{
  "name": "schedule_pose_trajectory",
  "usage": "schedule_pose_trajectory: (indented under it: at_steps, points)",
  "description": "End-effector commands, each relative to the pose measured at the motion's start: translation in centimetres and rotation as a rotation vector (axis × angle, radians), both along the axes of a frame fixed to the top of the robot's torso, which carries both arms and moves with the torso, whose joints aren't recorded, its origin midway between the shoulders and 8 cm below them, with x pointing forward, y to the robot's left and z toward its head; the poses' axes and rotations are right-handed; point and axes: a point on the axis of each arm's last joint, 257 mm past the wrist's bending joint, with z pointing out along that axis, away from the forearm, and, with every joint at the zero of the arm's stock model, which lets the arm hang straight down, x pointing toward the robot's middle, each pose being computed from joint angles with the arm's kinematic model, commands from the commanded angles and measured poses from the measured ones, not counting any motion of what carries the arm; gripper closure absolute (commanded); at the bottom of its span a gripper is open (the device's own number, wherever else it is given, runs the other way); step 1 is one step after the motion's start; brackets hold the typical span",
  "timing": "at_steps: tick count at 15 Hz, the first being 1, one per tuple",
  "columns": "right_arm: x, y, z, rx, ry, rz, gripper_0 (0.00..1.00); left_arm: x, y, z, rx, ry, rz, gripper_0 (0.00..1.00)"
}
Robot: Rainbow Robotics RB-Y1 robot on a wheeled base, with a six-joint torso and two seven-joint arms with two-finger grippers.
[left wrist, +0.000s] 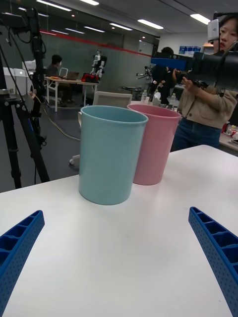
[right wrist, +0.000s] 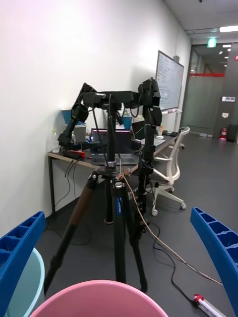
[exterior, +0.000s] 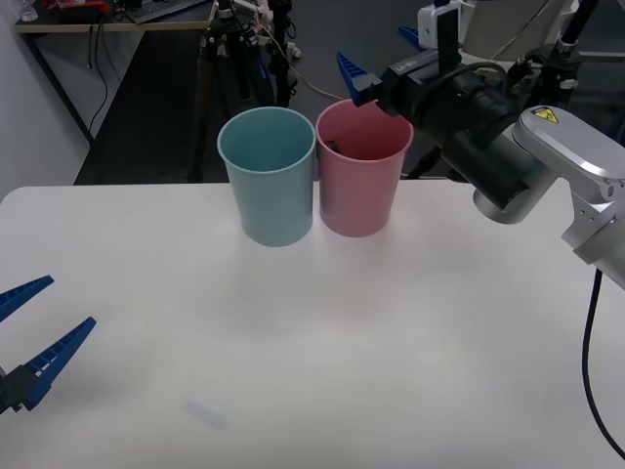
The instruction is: Grasp the object on the table and drop it into the matching bin: aluminum can to the light blue bin, PET bottle to the pink bin.
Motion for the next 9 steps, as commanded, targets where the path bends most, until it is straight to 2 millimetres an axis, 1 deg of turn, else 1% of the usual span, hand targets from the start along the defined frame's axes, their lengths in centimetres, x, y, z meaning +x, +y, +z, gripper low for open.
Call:
schedule_pose_trajectory:
  at_steps: [1, 3, 4, 7, 9]
  points:
    - [-0.4, 0.2, 0.1, 0.000, -0.005, 0.007, 0.00, 0.0, 0.0, 0.0, 0.000, 0.000, 0.000, 0.00]
    - [-1.3, 0.0, -0.3, -0.007, -0.008, 0.017, 0.00, 0.0, 0.0, 0.0, 0.000, 0.000, 0.000, 0.00]
    - [-2.1, 0.0, 0.1, -0.010, -0.016, 0.030, 0.00, 0.0, 0.0, 0.0, 0.000, 0.000, 0.000, 0.00]
    - [-6.1, -0.7, -0.2, -0.023, -0.016, 0.084, 0.00, 0.0, 0.0, 0.0, 0.000, 0.000, 0.000, 0.00]
    - [-8.6, -2.4, -0.9, -0.068, -0.019, 0.096, 0.00, 0.0, 0.0, 0.0, 0.000, 0.000, 0.000, 0.00]
